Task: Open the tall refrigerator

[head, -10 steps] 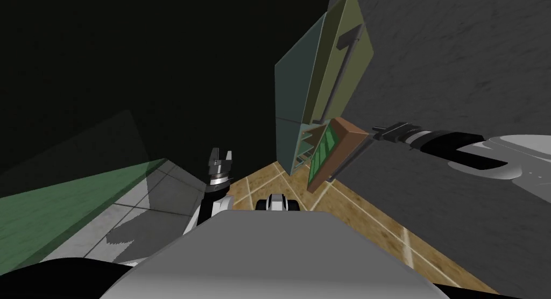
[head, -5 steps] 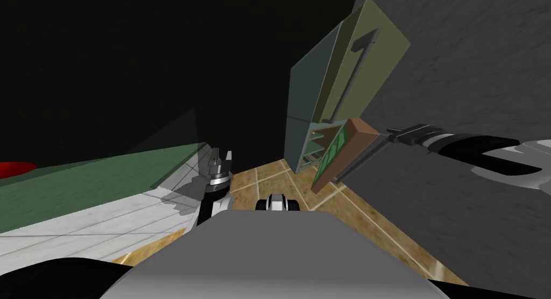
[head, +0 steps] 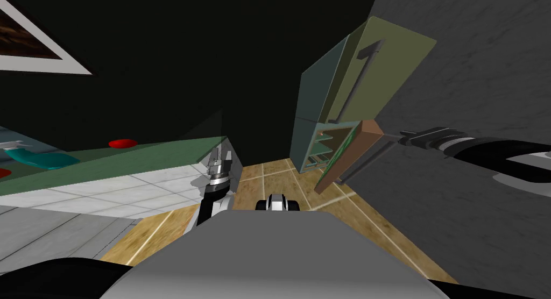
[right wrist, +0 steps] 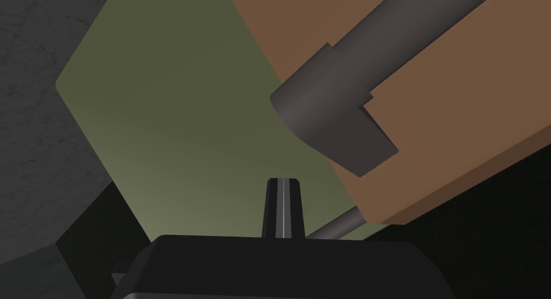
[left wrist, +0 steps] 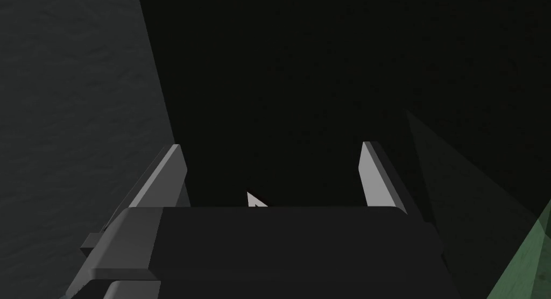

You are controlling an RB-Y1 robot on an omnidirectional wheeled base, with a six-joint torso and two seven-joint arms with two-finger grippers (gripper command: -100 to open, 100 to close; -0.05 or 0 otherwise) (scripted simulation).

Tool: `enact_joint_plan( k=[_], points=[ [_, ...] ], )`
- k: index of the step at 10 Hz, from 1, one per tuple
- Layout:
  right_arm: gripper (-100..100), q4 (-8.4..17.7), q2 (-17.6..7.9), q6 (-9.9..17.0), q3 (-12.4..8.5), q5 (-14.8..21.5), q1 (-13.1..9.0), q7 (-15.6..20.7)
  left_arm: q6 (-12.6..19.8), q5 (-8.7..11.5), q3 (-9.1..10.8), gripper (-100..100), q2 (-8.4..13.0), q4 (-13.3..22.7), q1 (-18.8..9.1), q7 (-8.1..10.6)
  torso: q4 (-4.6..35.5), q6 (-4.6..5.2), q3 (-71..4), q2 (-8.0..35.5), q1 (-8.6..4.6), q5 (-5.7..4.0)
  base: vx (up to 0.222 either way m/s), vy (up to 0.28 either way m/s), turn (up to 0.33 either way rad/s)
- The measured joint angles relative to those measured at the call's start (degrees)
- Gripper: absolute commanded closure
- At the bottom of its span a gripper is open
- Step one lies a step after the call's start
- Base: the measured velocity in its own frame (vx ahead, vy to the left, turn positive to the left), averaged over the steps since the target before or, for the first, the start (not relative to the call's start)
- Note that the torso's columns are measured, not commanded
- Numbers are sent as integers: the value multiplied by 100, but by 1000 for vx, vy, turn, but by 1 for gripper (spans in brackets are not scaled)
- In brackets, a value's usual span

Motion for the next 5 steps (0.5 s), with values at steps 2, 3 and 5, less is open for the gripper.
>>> enact_joint_plan(
  k=[2,3,5],
  points=[
    [-100,17,-83,58,-14,34,21,23,-1,0,0,0,-1,-1,3,0,-17,-32,-11,-18,44,4,156,87,30],
    [-100,0,-98,80,-12,50,49,32,-1,0,-1,0,-1,-1,2,0,-13,-34,-11,-15,18,0,149,112,90],
    [-100,-18,-128,76,13,94,104,66,-1,0,-1,0,-2,-1,2,0,1,-26,-12,-7,-27,3,140,149,84]
  ],
)
